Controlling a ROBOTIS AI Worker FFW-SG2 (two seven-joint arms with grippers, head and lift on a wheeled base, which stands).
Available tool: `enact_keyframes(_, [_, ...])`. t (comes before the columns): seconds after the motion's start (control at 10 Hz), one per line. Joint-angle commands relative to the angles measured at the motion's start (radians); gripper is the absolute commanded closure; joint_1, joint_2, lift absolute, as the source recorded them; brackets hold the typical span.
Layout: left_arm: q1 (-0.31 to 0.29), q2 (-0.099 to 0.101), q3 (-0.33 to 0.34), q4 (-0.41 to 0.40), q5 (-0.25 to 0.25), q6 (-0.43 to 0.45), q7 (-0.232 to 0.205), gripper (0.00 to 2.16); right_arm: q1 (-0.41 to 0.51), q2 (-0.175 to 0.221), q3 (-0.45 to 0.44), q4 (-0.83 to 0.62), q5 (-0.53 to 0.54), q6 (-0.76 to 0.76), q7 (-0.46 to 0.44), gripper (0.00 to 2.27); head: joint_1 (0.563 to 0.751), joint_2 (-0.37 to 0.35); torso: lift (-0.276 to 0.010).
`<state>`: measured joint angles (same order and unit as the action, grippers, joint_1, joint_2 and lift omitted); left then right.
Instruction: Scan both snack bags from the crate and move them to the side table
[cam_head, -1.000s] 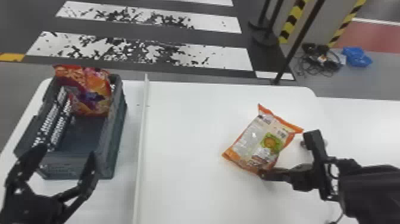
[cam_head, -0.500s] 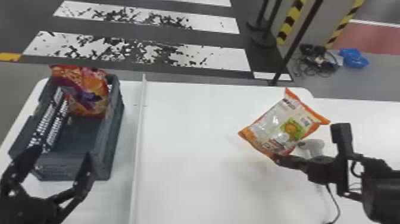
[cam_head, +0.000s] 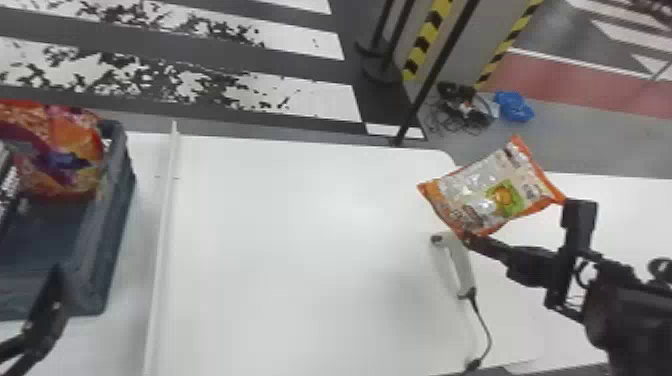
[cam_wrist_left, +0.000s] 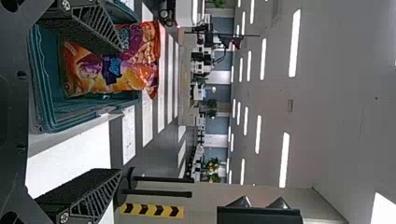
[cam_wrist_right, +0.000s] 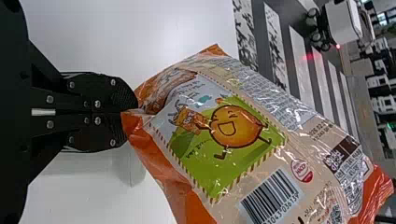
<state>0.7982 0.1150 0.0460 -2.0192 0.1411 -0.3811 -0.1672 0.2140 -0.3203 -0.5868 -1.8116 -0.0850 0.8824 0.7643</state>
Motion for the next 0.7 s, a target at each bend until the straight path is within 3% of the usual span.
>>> enact_keyframes(0.0, [0.001, 0.000, 0.000, -0.001, 0.000, 0.003, 0.000, 0.08, 0.001, -0.002, -0.044, 0.029, -0.005, -0.021, -0.043, 2.26, 0.695, -0.350, -0.075])
enact_keyframes(0.6, [-0.001, 0.002, 0.000, 0.000, -0.001, 0.006, 0.000, 0.08, -0.091, -0.049, -0.100, 0.308, -0.005, -0.131, -0.250, 2.26, 0.695, -0.350, -0.075])
